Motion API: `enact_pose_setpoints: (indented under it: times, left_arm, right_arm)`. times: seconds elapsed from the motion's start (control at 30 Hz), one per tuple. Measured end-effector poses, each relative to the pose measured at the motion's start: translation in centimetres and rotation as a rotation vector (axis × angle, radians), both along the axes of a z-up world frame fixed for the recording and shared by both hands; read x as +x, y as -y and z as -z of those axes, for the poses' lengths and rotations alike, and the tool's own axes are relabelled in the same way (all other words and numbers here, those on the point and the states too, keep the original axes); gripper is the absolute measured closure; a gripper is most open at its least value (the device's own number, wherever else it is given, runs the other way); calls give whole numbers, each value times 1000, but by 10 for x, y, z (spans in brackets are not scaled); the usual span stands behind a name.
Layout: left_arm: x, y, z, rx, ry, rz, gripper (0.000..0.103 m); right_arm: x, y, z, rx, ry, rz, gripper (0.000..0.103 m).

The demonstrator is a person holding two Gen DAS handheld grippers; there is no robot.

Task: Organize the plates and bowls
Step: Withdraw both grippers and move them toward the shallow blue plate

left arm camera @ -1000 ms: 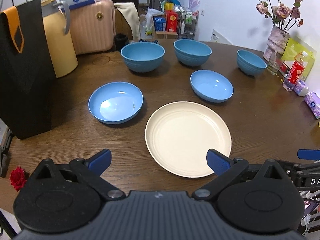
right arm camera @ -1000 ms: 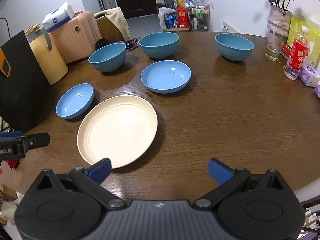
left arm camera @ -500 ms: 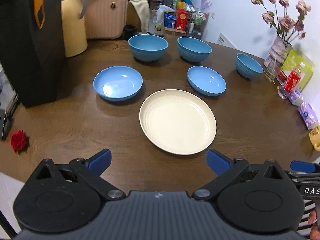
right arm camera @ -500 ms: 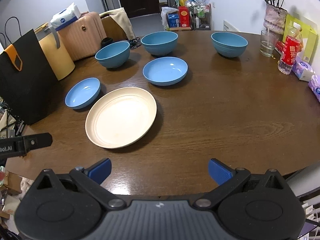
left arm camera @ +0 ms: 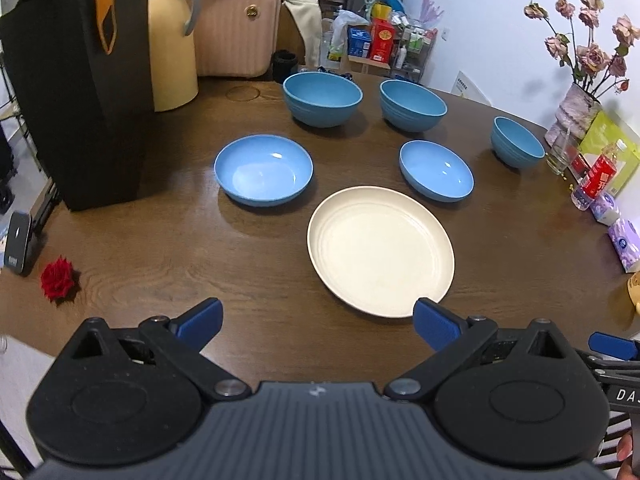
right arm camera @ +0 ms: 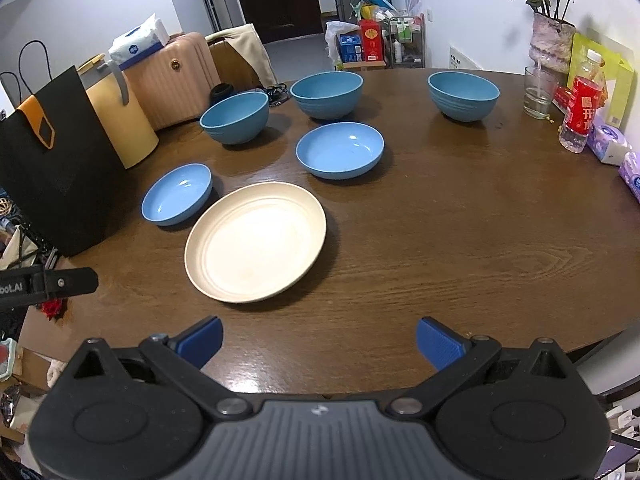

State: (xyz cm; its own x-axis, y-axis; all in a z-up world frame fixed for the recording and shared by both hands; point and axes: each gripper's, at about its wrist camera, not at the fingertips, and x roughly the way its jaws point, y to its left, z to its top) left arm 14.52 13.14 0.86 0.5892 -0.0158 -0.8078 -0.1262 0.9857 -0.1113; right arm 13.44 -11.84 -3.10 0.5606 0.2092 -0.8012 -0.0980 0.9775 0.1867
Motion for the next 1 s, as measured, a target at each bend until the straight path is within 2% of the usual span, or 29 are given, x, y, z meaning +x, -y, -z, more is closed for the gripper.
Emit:
enact_pose_setpoints:
  times: [0.33,1.0]
  left_arm:
    - [27,-17,-5,53,31,96,0]
    - [76,-67,4,39,41,144,0]
  right_arm:
    - [20,-28,-1,0,-10,46,0]
    - [60,-83,-3,-57,-42,70,0]
